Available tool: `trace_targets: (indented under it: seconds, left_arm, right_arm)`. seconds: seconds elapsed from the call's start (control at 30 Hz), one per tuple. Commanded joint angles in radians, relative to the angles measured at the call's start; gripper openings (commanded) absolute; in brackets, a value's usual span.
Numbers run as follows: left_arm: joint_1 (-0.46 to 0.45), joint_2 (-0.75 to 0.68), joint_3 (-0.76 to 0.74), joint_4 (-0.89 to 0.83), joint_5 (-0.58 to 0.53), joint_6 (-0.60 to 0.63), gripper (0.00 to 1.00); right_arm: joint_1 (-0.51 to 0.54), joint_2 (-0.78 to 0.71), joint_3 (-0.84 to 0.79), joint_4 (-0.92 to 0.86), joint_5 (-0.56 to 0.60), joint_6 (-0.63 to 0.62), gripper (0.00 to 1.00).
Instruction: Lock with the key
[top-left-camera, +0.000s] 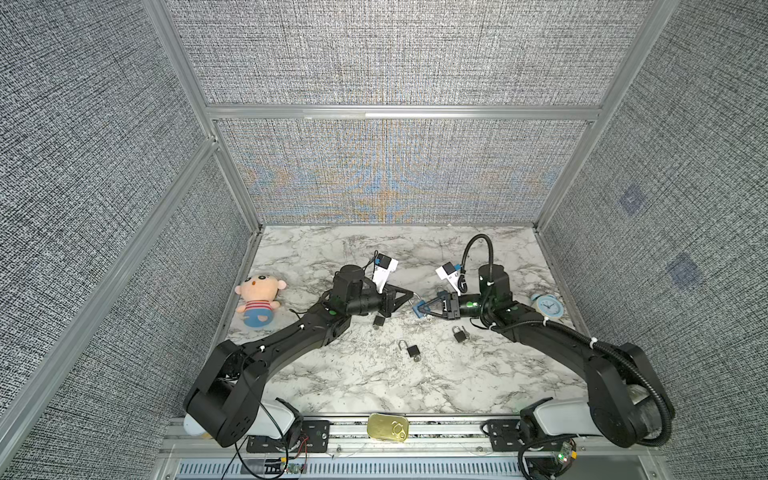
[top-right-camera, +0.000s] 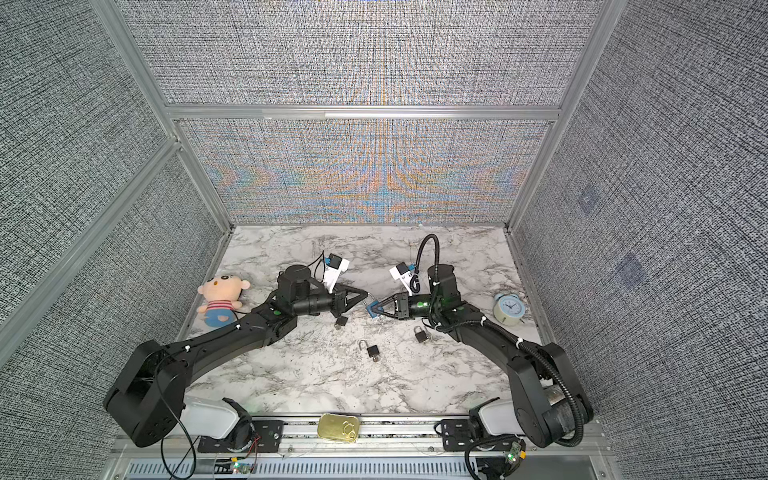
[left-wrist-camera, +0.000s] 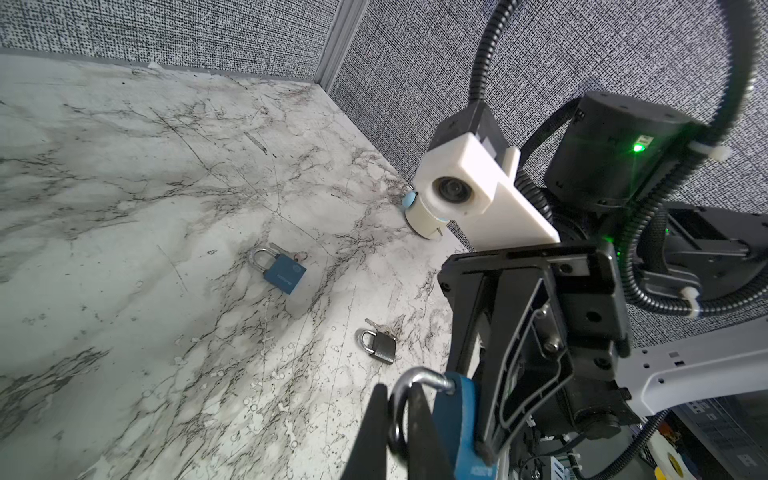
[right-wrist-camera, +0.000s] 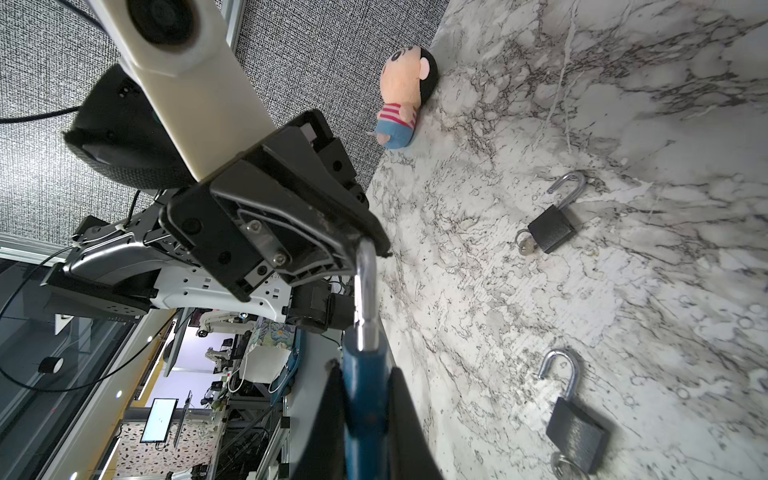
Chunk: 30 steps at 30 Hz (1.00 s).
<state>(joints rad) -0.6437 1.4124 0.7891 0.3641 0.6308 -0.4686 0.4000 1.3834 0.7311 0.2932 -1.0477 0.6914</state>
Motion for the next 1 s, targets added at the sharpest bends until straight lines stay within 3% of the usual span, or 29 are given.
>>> trace_targets:
  seconds: [0.0, 0.97]
  left_arm:
    - [-0.022, -0.005, -0.006, -0.046, 0.168, -0.004, 0.0]
    - [-0.051, -0.033, -0.042, 0.003, 0.203, -0.05, 0.01]
  right_arm:
    - [0.002, 0.001, 0.025, 0.1, 0.089, -0.012, 0.0]
    - [0.002, 0.007, 0.044, 0.054, 0.124, -0.026, 0.0]
